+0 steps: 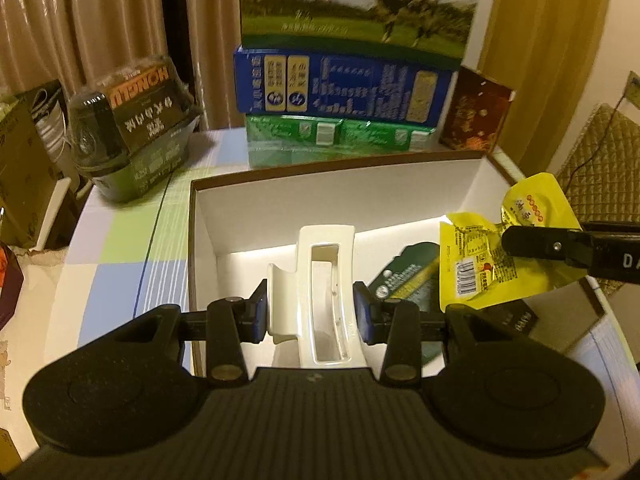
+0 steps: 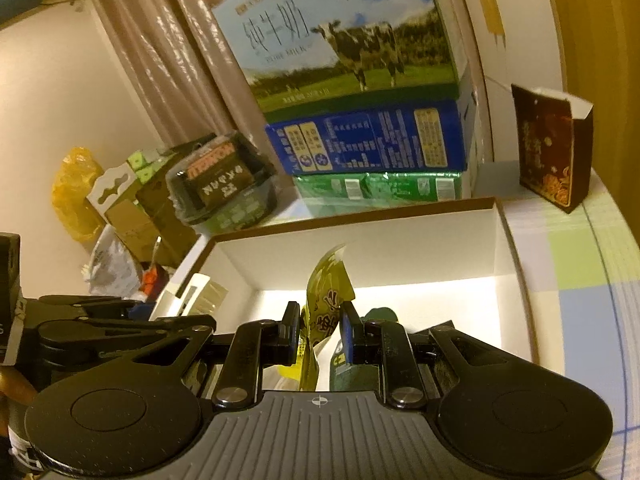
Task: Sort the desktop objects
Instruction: 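Carry the white clip and yellow packet with both tools over the brown box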
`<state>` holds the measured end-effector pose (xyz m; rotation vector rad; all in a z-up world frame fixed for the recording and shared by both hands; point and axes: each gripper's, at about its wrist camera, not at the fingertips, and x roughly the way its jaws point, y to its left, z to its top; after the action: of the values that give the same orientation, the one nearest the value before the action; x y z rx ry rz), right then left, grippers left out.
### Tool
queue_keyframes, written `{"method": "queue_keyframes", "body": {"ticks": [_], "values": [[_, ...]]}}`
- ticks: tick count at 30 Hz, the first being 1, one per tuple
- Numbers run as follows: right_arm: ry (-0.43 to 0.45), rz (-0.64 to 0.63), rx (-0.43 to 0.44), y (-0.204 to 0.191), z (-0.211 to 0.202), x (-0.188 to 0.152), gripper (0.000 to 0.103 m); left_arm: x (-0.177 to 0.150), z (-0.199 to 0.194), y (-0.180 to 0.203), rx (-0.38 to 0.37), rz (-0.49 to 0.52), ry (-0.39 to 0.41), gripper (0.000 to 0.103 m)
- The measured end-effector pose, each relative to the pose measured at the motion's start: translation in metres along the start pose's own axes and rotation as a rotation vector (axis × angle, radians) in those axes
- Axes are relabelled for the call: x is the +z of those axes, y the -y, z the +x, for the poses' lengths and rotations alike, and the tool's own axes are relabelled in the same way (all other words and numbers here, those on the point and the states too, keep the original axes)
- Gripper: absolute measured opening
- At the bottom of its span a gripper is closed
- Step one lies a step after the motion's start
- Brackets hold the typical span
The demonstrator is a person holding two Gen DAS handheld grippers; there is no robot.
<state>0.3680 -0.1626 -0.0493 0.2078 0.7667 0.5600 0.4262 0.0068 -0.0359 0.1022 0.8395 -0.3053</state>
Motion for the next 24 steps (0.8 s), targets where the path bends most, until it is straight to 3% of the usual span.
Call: {"method": "queue_keyframes", "body": {"ticks": [11, 24], "values": [[-0.073, 0.004, -0.031, 0.010, 0.059, 0.016, 0.018, 0.021, 0.071, -0.017, 0.027, -0.020, -0.116, 0.036], [-0.129, 0.049, -0.053, 0.030, 0.094, 0.021, 0.018, 0.031, 0.119, -0.016, 0.054, 0.005, -0.194, 0.037]]}}
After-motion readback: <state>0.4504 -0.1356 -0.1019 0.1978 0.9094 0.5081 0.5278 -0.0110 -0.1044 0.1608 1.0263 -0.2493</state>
